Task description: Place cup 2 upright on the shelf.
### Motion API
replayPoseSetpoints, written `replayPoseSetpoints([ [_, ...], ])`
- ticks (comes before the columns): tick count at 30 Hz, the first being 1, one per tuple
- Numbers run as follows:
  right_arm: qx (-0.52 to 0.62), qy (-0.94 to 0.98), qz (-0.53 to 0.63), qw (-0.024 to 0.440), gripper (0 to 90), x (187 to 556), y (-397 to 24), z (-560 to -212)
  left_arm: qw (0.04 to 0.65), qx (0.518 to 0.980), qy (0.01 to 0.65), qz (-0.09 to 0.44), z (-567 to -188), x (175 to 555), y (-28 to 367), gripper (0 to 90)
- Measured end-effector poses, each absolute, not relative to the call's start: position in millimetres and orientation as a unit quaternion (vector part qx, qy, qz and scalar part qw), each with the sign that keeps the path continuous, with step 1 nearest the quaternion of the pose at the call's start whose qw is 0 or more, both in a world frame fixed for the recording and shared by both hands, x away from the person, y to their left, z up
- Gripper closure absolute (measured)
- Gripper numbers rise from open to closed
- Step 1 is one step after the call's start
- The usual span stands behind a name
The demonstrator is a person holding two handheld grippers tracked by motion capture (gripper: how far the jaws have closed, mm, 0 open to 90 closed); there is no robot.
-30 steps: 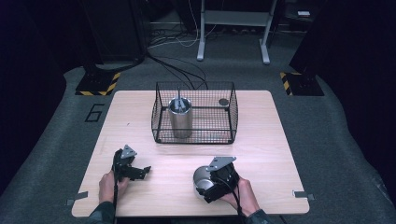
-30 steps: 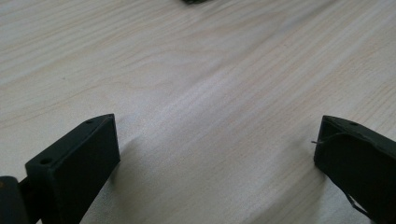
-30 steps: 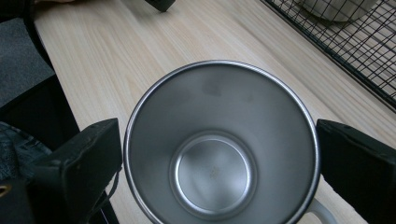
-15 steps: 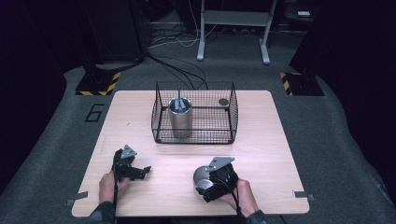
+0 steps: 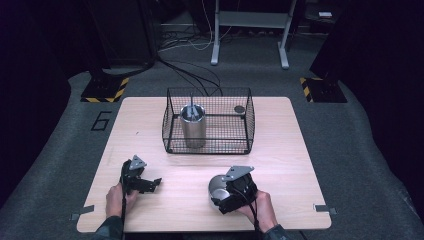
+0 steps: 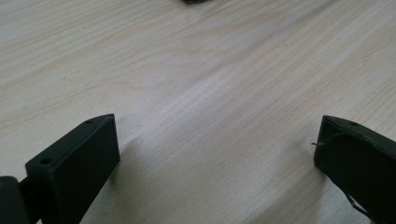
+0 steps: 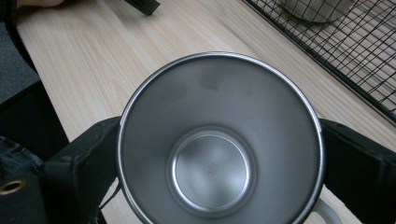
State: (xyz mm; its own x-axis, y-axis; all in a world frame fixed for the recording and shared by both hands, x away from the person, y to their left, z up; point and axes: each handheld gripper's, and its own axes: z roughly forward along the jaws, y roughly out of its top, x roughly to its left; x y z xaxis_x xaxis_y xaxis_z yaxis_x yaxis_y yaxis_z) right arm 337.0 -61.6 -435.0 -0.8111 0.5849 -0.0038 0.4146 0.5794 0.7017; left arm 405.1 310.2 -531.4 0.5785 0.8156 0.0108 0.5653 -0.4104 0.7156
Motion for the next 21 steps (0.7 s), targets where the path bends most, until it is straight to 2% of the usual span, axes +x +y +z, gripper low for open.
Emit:
replayPoseSetpoints([
  [21, 0.292, 0.881, 0.353, 0.121, 5.6, 349, -69, -417, 0.343, 0.820, 0.421, 0.183, -531, 405, 310, 0.0],
])
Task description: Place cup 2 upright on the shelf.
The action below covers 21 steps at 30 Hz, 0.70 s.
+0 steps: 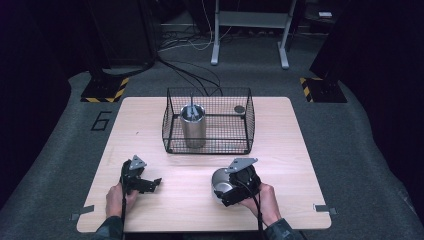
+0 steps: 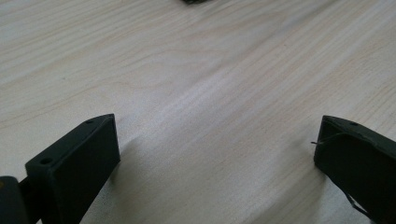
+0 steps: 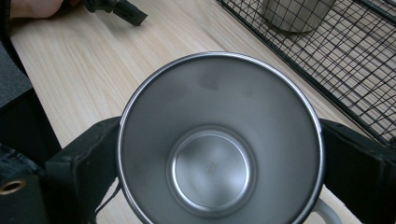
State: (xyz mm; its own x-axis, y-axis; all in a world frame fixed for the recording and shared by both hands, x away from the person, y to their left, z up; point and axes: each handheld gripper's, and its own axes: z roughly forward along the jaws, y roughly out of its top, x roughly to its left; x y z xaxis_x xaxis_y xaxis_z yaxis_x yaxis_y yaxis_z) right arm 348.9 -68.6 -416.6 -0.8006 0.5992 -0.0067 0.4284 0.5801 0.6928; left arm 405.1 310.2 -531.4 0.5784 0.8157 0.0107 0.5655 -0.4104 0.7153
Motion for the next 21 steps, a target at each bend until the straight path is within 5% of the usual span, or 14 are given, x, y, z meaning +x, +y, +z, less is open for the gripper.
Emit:
replayPoseSetpoints([
  [21, 0.299, 0.874, 0.358, 0.135, 5.6, 363, -79, -393, 0.342, 0.820, 0.421, 0.183, -531, 405, 310, 0.0],
])
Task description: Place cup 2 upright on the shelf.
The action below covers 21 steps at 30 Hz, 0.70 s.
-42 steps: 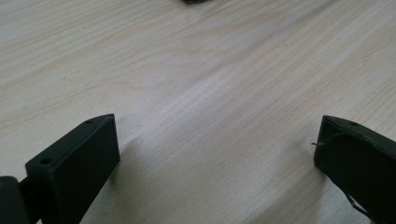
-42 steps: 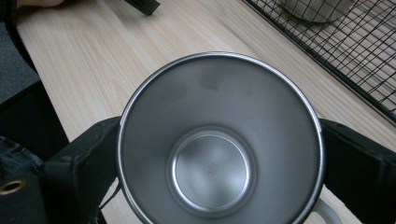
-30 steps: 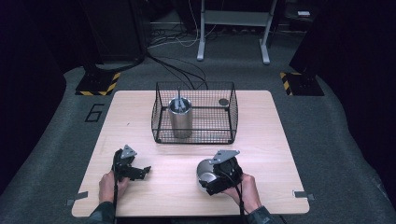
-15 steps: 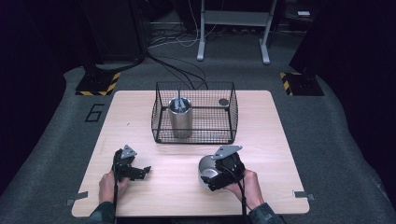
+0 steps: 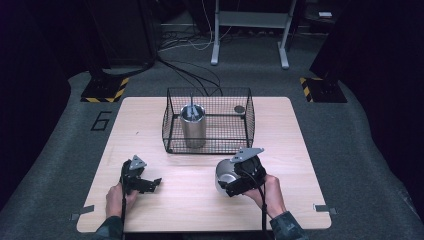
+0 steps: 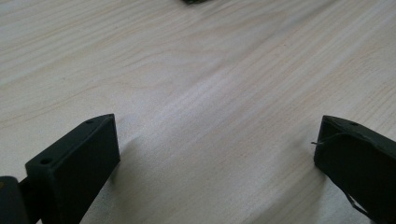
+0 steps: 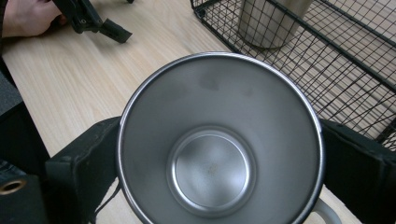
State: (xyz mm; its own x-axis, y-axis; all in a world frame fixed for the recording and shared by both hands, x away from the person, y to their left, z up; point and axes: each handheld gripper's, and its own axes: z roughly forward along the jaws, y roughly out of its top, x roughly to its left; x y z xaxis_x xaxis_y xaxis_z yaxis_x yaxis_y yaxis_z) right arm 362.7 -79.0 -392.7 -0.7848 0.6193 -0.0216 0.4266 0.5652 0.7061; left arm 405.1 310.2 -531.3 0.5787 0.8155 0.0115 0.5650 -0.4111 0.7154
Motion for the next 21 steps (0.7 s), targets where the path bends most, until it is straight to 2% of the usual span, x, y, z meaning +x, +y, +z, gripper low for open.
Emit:
replayPoseSetpoints([
  [21, 0.308, 0.867, 0.363, 0.149, 5.6, 380, -84, -368, 0.342, 0.820, 0.421, 0.182, -531, 405, 310, 0.0],
])
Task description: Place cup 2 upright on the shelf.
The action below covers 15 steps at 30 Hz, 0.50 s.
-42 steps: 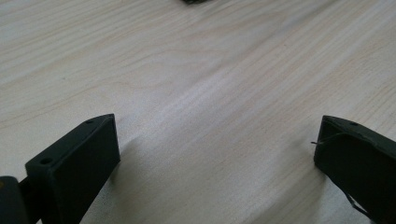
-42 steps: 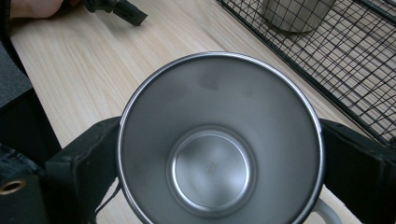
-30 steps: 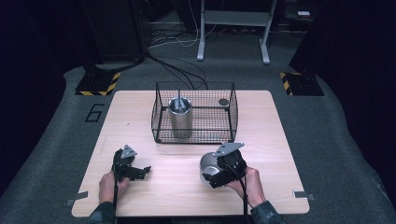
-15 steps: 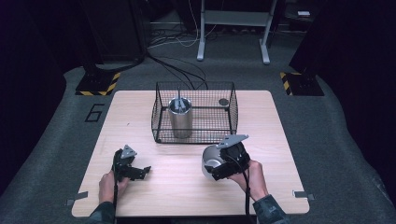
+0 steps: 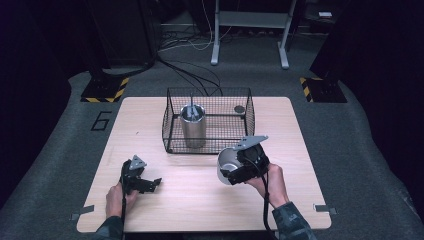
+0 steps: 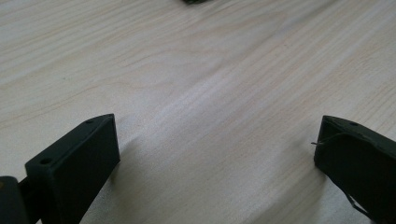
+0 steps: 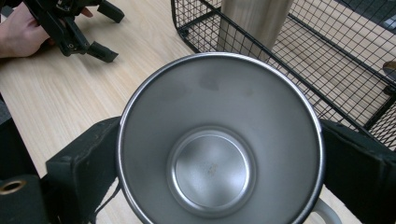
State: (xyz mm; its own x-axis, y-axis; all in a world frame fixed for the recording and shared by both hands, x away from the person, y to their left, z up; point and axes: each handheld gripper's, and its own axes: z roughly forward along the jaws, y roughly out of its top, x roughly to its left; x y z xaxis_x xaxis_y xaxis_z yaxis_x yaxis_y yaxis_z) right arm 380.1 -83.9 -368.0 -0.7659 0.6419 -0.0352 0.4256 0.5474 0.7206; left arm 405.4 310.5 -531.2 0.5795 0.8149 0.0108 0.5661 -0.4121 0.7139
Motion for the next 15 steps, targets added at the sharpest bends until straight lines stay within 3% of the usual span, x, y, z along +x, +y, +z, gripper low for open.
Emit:
replayPoseSetpoints([
  [15, 0.304, 0.867, 0.360, 0.161, 5.6, 393, -82, -351, 0.337, 0.817, 0.432, 0.178, -530, 405, 311, 0.0],
])
